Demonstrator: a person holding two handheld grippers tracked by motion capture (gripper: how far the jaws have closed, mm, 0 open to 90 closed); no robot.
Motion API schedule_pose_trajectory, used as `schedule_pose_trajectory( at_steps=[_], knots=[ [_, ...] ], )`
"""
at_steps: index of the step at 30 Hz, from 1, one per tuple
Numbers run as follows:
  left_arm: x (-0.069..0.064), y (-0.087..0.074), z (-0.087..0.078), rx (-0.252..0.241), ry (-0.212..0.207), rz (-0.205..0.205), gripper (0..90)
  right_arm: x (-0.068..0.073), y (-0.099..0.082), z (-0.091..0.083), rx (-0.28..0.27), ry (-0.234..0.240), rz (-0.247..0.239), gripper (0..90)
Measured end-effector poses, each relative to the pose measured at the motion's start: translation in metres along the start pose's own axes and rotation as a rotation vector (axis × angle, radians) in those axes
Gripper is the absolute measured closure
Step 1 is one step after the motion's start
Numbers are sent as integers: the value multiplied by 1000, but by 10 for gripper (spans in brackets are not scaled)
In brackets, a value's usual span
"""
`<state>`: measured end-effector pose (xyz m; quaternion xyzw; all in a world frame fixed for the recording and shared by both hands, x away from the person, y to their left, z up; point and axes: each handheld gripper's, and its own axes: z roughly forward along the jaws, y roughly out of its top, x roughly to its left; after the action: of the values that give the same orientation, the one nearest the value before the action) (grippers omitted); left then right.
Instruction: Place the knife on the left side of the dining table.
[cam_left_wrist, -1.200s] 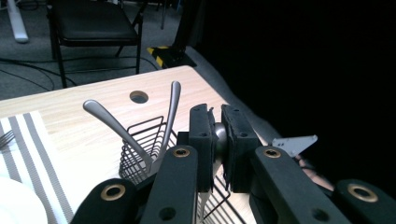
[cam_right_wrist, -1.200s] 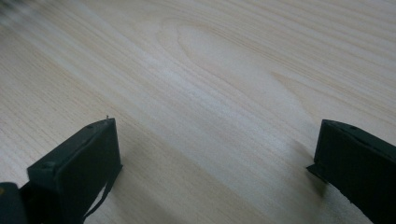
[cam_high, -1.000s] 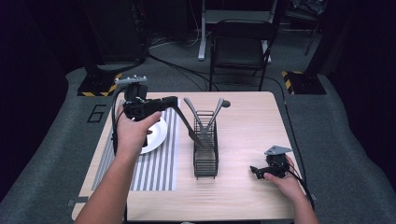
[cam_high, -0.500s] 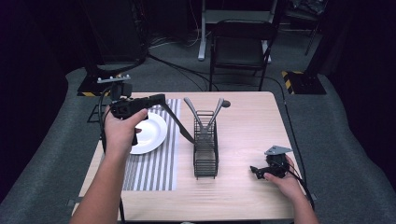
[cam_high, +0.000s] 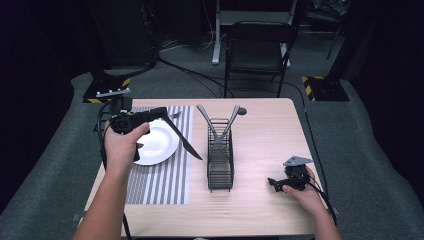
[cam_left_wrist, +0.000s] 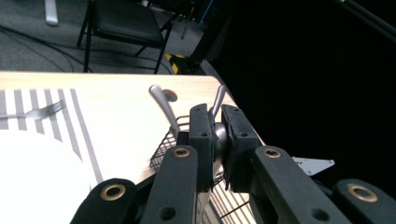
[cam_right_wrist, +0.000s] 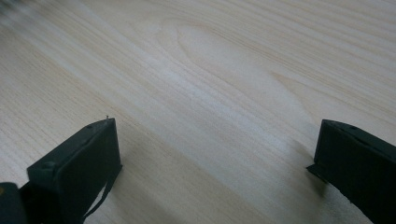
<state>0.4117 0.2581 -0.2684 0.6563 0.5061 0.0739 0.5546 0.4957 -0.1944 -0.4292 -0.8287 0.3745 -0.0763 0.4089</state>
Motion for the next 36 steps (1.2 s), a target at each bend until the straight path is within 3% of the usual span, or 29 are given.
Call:
schedule_pose_trajectory(
  at_steps=[14,15,16,17,32,36],
  knots=[
    [29,-35,24,64,60,-47,831,0,0,0,0,0,0,0],
    [30,-37,25,62,64,-64,831,0,0,0,0,0,0,0],
    [33,-39,25,67,67,-52,831,0,0,0,0,0,0,0],
    [36,-42,25,65,77,-72,831,0,0,0,0,0,0,0],
    [61,-57,8,62,142,-94,831,0,0,0,-1,1,0,0],
    [67,-61,4,52,151,-119,831,0,0,0,-1,2,-1,0]
  ],
)
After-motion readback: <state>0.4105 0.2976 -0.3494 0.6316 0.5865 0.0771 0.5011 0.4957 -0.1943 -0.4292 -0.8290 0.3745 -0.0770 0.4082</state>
